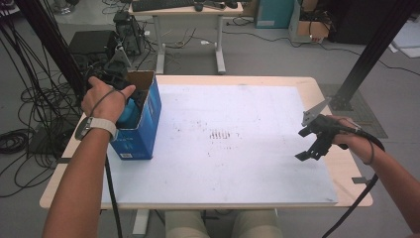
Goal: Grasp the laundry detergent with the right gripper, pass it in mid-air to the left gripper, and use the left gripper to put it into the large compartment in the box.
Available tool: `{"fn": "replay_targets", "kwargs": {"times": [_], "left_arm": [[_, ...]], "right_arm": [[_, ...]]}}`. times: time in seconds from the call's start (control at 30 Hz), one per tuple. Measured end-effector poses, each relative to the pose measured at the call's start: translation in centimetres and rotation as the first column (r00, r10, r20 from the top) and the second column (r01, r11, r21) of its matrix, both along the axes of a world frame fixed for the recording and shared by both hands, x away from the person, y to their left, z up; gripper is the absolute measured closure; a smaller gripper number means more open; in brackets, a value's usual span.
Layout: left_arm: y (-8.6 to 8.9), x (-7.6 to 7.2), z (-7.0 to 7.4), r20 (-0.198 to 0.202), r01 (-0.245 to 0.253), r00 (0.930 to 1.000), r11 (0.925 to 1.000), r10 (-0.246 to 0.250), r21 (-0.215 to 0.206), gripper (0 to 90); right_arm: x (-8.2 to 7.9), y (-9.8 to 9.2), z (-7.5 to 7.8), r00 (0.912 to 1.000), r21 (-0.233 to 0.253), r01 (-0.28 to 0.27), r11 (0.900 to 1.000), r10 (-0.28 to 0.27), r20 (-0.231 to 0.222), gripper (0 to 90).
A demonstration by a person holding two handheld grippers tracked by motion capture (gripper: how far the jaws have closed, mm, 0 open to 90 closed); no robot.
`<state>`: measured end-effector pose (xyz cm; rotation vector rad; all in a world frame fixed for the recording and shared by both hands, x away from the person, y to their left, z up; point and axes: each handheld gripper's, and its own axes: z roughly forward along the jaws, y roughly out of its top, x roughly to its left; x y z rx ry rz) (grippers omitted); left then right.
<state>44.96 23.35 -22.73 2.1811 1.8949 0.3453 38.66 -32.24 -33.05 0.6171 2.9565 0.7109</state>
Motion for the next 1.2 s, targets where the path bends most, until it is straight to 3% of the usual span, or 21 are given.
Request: {"fn": "replay_targets", "kwargs": {"times": [0.17, 0.37, 0.6, 0.77, 0.93, 1.03, 1.13, 1.17, 1.2], "left_arm": [[-0.3, -0.5, 2.3, 0.054, 0.036, 0.9980, 0.9980, -0.033, -0.052, 11.7], [-1.3, -1.3, 5.5, 0.112, 0.110, 0.9885, 0.9918, -0.102, -0.065, 9.9], [-2.9, -2.3, 8.2, 0.171, 0.198, 0.9674, 0.9790, -0.187, -0.049, 9.6], [-4.3, -3.1, 9.5, 0.192, 0.260, 0.9493, 0.9650, -0.249, -0.036, 9.0], [-5.7, -3.7, 10.4, 0.201, 0.338, 0.9228, 0.9409, -0.329, -0.015, 8.7], [-6.9, -4.1, 10.5, 0.196, 0.398, 0.9008, 0.9171, -0.387, -0.018, 7.9], [-8.0, -4.2, 10.4, 0.185, 0.461, 0.8720, 0.8874, -0.453, 0.000, 7.7], [-8.2, -4.3, 10.3, 0.185, 0.471, 0.8676, 0.8822, -0.462, -0.006, 7.7], [-8.4, -4.4, 10.2, 0.180, 0.489, 0.8585, 0.8722, -0.480, -0.006, 7.5]], "right_arm": [[0.0, 0.0, 0.3, 1.0000, -0.010, 0.000, 1.000, 0.000, -0.001, 3.8], [0.3, -0.2, 0.6, 0.9992, 0.008, -0.026, 1.000, 0.025, 0.030, 3.7], [0.2, -0.4, 1.1, 0.9992, 0.005, -0.017, 1.000, 0.017, 0.036, 3.8], [0.3, -0.4, 1.6, 0.9990, 0.004, -0.017, 1.000, 0.017, 0.042, 3.8], [0.3, -0.4, 2.0, 0.9986, 0.005, -0.016, 1.000, 0.016, 0.050, 3.8], [0.4, -0.4, 2.2, 0.9985, 0.004, -0.017, 1.000, 0.017, 0.051, 3.8], [0.4, -0.3, 2.4, 0.9985, 0.002, -0.014, 1.000, 0.014, 0.053, 3.8], [0.4, -0.3, 2.5, 0.9984, 0.002, -0.017, 1.000, 0.017, 0.054, 3.8], [0.4, -0.3, 2.6, 0.9985, 0.002, -0.018, 1.000, 0.018, 0.052, 3.8]]}}
